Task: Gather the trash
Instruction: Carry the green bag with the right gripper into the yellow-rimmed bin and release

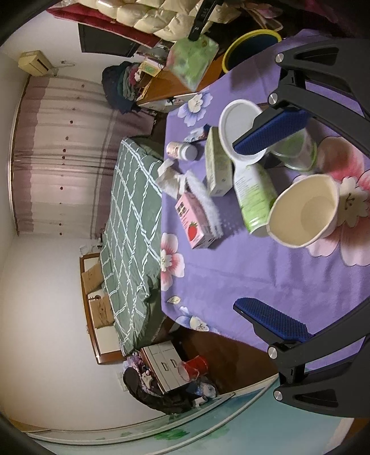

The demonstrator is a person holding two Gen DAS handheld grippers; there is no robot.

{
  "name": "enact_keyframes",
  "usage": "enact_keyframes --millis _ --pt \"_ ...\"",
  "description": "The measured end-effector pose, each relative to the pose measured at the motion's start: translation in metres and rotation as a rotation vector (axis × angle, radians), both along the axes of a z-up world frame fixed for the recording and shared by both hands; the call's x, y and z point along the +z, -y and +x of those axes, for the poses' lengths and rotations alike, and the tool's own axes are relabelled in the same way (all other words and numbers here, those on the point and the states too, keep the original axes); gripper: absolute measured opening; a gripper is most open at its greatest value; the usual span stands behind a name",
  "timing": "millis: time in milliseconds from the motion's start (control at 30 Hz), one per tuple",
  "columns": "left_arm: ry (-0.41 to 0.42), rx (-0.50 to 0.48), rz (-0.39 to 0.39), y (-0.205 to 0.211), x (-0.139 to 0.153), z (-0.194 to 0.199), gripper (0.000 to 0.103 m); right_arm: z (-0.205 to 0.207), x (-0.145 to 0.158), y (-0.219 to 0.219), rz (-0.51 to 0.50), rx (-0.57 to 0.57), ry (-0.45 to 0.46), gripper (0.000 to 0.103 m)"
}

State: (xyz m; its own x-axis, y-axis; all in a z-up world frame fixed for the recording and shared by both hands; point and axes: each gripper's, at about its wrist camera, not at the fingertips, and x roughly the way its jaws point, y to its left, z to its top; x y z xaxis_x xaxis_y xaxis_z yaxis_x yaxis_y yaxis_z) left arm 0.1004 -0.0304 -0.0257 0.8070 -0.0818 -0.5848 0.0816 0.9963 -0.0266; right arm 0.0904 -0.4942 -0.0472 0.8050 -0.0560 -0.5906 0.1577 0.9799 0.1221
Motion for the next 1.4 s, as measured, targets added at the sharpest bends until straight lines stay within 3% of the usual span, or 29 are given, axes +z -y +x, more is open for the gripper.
enact_keyframes --millis 333,467,533,667,1033,1300,1400 --pt "-0.053 -0.025 0.012 0.006 -0.018 -0.023 0.099 -0.013 -0.079 0.081 -0.001 -0.265 -0.156 0.009" --pt "-0.083 -0.027 0.015 0.006 -0.027 -0.027 0.099 -0.009 -0.109 0.099 0.008 -0.332 -0.218 0.014" --pt "-0.095 -0.029 0.020 0.008 -0.033 -0.027 0.099 -0.008 -0.115 0.104 0.011 -0.352 -0.229 0.024" --pt "-0.118 -0.041 0.028 0.012 -0.040 -0.022 0.099 -0.008 -0.113 0.101 0.015 -0.356 -0.221 0.035" --pt "-0.176 -0.037 0.018 0.010 -0.070 -0.001 0.098 -0.006 -0.092 0.079 -0.005 -0.305 -0.169 0.040" --pt "-0.174 -0.052 0.034 0.008 -0.084 0.014 0.082 -0.006 -0.093 0.071 0.007 -0.283 -0.173 0.040" --pt "-0.180 -0.062 0.018 0.006 -0.089 0.019 0.065 -0.007 -0.093 0.069 0.011 -0.274 -0.172 0.040"
